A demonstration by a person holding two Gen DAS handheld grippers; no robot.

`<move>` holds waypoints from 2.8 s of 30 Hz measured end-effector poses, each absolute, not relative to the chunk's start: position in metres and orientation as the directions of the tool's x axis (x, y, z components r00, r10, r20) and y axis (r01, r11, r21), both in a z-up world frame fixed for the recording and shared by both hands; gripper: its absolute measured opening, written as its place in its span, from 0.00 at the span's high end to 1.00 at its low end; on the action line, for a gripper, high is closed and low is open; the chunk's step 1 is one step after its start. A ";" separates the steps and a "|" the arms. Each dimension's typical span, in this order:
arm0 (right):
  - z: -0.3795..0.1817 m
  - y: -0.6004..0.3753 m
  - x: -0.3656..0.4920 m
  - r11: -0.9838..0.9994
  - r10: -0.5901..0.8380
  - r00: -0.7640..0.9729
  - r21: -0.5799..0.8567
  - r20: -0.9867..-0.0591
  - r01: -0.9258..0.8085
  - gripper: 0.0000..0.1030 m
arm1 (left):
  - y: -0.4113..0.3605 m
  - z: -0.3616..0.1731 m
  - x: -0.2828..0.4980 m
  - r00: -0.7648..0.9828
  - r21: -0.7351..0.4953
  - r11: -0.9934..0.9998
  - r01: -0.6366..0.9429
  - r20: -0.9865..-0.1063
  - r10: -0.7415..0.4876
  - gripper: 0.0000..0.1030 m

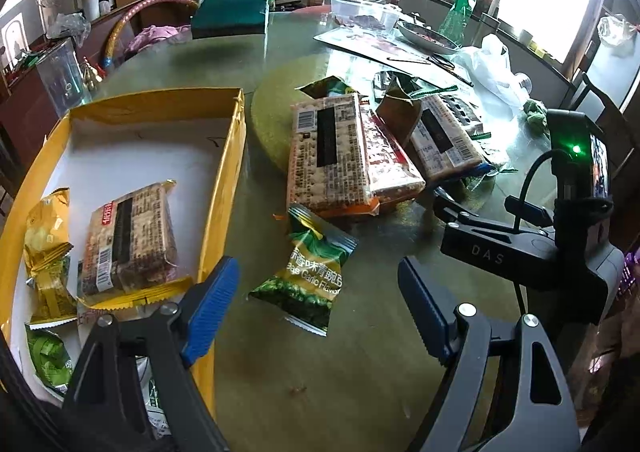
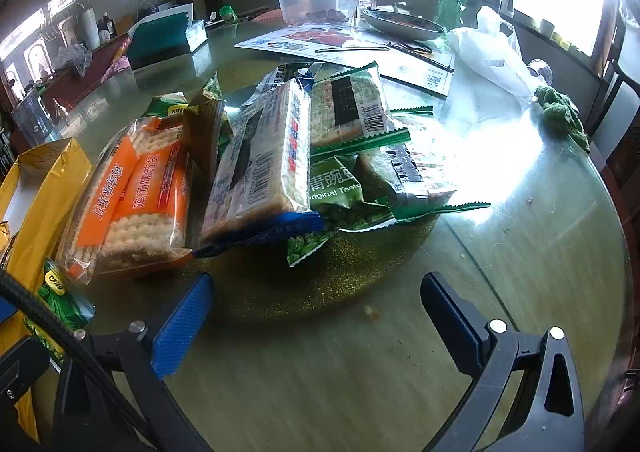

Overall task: Organize snacks
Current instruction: 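Return both tools to the snack pile, then grasp a green pea packet with the left tool while the right tool grasps a biscuit roll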

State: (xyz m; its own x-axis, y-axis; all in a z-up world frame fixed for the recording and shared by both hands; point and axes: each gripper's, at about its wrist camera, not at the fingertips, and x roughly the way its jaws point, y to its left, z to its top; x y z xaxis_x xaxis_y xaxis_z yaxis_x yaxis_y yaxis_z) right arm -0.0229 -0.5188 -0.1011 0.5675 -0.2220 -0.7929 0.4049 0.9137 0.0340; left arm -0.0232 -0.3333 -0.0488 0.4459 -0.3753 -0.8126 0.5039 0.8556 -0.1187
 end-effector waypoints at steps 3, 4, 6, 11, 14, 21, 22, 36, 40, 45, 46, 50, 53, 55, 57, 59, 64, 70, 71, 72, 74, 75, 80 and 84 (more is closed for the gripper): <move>-0.101 -0.519 -0.023 0.914 -0.222 0.568 0.034 -0.793 0.405 0.00 | -0.334 -0.050 -0.024 0.444 -0.114 0.855 0.506 -0.815 -0.372 0.21; -0.101 -0.519 -0.023 0.914 -0.222 0.568 0.034 -0.793 0.405 0.00 | -0.334 -0.050 -0.024 0.443 -0.114 0.855 0.506 -0.816 -0.372 0.21; -0.101 -0.519 -0.023 0.914 -0.222 0.567 0.034 -0.793 0.405 0.00 | -0.334 -0.050 -0.024 0.442 -0.116 0.855 0.506 -0.816 -0.372 0.21; -0.101 -0.519 -0.023 0.914 -0.222 0.567 0.034 -0.793 0.405 0.00 | -0.334 -0.050 -0.024 0.445 -0.120 0.858 0.499 -0.814 -0.373 0.21; -0.101 -0.519 -0.023 0.914 -0.222 0.568 0.034 -0.793 0.405 0.00 | -0.334 -0.050 -0.024 0.445 -0.120 0.857 0.501 -0.813 -0.375 0.21; -0.101 -0.519 -0.023 0.914 -0.223 0.567 0.033 -0.793 0.405 0.00 | -0.335 -0.051 -0.025 0.447 -0.102 0.855 0.509 -0.817 -0.364 0.21; -0.101 -0.519 -0.023 0.914 -0.223 0.568 0.033 -0.793 0.405 0.00 | -0.335 -0.051 -0.025 0.446 -0.104 0.856 0.506 -0.818 -0.364 0.21; -0.101 -0.519 -0.023 0.913 -0.224 0.567 0.033 -0.792 0.406 0.00 | -0.345 -0.063 -0.023 0.404 -0.093 0.847 0.524 -0.848 -0.343 0.43; -0.102 -0.516 -0.020 0.864 -0.281 0.538 0.034 -0.795 0.502 0.00 | -0.346 -0.065 -0.021 0.402 -0.083 0.854 0.514 -0.856 -0.326 0.49; -0.101 -0.512 -0.022 0.838 -0.306 0.523 0.036 -0.796 0.545 0.00 | -0.346 -0.065 -0.020 0.380 -0.109 0.848 0.519 -0.859 -0.343 0.67; -0.100 -0.511 -0.022 0.833 -0.312 0.519 0.035 -0.796 0.552 0.00 | -0.346 -0.066 -0.020 0.372 -0.116 0.847 0.519 -0.862 -0.346 0.68; -0.100 -0.509 -0.022 0.825 -0.318 0.513 0.034 -0.797 0.564 0.00 | -0.344 -0.065 -0.023 0.369 -0.126 0.841 0.526 -0.857 -0.359 0.70; -0.098 -0.511 -0.025 0.870 -0.254 0.503 0.032 -0.826 0.492 0.00 | -0.341 -0.066 -0.024 0.360 -0.144 0.835 0.531 -0.854 -0.376 0.70; -0.098 -0.513 -0.027 0.887 -0.224 0.489 0.032 -0.843 0.460 0.00 | -0.341 -0.066 -0.025 0.363 -0.143 0.833 0.535 -0.851 -0.380 0.70; -0.098 -0.514 -0.027 0.903 -0.201 0.485 0.031 -0.851 0.428 0.00 | -0.341 -0.066 -0.025 0.363 -0.142 0.833 0.535 -0.852 -0.378 0.70; -0.098 -0.514 -0.028 0.907 -0.194 0.481 0.030 -0.855 0.419 0.00 | -0.340 -0.065 -0.026 0.360 -0.149 0.830 0.538 -0.849 -0.386 0.72; -0.099 -0.515 -0.029 0.913 -0.185 0.487 0.034 -0.853 0.406 0.00 | -0.335 -0.062 -0.030 0.369 -0.167 0.825 0.540 -0.834 -0.411 0.77; -0.088 -0.523 -0.030 0.915 -0.028 0.547 0.198 -0.836 0.350 0.04 | -0.331 -0.061 -0.030 0.368 -0.196 0.823 0.534 -0.822 -0.434 0.79; -0.086 -0.525 -0.030 0.915 -0.009 0.564 0.221 -0.826 0.338 0.04 | -0.330 -0.061 -0.030 0.365 -0.201 0.822 0.534 -0.822 -0.438 0.79; -0.082 -0.526 -0.031 0.912 -0.008 0.585 0.234 -0.811 0.336 0.04 | -0.328 -0.061 -0.030 0.363 -0.205 0.820 0.534 -0.821 -0.441 0.79; -0.069 -0.534 -0.034 0.903 -0.011 0.641 0.268 -0.767 0.335 0.04 | -0.327 -0.061 -0.031 0.360 -0.208 0.816 0.539 -0.819 -0.446 0.79; -0.064 -0.538 -0.036 0.895 -0.007 0.666 0.293 -0.746 0.337 0.03 | -0.328 -0.061 -0.032 0.361 -0.206 0.816 0.541 -0.819 -0.446 0.80; -0.048 -0.552 -0.012 0.884 0.060 0.708 0.367 -0.704 0.290 0.03 | -0.327 -0.058 -0.036 0.368 -0.207 0.807 0.553 -0.808 -0.460 0.81; -0.049 -0.553 0.014 0.890 0.034 0.663 0.325 -0.748 0.320 0.24 | -0.320 -0.058 -0.035 0.359 -0.229 0.808 0.544 -0.806 -0.470 0.81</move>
